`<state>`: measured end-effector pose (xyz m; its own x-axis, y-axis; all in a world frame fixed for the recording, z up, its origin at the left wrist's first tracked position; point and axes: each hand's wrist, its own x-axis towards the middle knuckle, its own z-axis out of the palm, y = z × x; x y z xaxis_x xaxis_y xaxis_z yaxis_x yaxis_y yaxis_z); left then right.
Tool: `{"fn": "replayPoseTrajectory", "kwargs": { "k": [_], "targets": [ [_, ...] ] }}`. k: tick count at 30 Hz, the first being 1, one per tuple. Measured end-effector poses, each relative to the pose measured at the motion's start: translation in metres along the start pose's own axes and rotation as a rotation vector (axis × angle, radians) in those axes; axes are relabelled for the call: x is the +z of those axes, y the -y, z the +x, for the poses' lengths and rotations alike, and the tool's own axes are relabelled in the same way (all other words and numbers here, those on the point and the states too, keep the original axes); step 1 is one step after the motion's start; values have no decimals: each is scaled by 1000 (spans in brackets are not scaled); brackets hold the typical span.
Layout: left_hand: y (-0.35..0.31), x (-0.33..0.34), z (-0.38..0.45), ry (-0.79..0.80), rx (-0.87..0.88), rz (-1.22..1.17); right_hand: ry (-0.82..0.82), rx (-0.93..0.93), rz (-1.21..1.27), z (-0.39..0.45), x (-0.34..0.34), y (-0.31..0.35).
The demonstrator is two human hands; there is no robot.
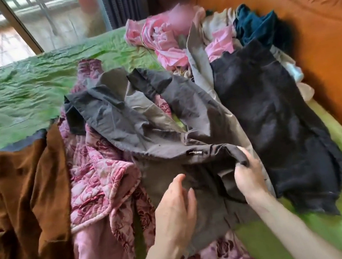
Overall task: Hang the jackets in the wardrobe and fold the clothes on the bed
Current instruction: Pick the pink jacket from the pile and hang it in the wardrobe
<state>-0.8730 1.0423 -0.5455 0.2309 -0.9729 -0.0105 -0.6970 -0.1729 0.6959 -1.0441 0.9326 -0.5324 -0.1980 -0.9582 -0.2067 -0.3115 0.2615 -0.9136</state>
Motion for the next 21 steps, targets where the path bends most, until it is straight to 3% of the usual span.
{"fn": "replayPoseTrajectory", "kwargs": {
  "k": [4,11,16,21],
  "targets": [
    [-3,-22,14,2,-11,104,-200,104,292,52,-37,89],
    [-39,-53,65,6,107,261,-331,175,583,143,-127,200],
    [-78,-67,108,8,153,246,-295,-88,776,144,-178,296],
    [-120,-80,142,-62,237,284,-326,-337,861,149,-209,314]
  ]
}}
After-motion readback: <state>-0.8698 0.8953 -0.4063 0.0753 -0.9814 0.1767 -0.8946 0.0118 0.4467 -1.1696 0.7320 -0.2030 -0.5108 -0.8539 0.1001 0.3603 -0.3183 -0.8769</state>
